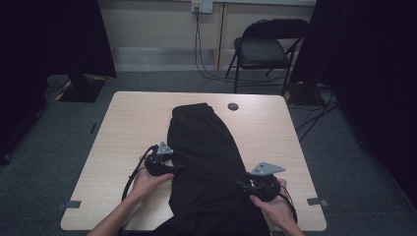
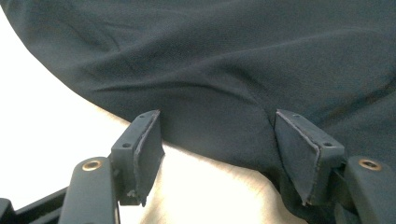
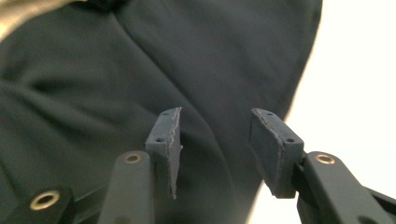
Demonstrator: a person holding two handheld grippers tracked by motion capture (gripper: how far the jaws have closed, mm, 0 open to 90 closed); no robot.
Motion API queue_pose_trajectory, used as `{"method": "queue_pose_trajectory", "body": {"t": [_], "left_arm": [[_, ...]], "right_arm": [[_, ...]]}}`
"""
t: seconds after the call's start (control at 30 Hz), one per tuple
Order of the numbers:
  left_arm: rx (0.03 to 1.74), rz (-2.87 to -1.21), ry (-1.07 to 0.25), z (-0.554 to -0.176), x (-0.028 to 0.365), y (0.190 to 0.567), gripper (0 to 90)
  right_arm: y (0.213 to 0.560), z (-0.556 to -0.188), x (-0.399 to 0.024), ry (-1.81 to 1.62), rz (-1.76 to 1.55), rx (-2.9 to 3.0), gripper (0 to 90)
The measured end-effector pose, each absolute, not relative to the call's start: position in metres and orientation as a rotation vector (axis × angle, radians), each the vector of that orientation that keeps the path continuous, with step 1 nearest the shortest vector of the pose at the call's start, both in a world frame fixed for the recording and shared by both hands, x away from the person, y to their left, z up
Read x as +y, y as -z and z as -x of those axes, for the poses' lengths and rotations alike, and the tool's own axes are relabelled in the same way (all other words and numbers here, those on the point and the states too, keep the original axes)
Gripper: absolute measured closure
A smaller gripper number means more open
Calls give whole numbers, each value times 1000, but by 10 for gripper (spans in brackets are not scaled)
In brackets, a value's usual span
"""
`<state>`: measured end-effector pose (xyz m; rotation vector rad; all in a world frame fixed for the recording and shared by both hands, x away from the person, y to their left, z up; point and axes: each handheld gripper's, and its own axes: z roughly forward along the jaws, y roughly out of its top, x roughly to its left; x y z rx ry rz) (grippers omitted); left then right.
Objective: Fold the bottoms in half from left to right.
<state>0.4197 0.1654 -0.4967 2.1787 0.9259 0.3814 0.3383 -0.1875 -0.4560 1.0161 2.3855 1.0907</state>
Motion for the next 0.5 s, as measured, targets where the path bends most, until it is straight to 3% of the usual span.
{"method": "queue_pose_trajectory", "body": {"t": [0.1,0.23,0.33,0.5], "left_arm": [[930,-2182,-384,-419,165,496,335],[923,-2181,-388,-419,166,497,335],[921,-2179,-387,-418,167,497,335],[916,-2178,-385,-416,171,497,333]], "right_arm": [[460,-355,-164,-1099,-976,2434,569],[476,-373,-139,-1057,-927,2521,508],[484,-372,-137,-1030,-911,2566,493],[490,-353,-153,-985,-886,2589,394]]}}
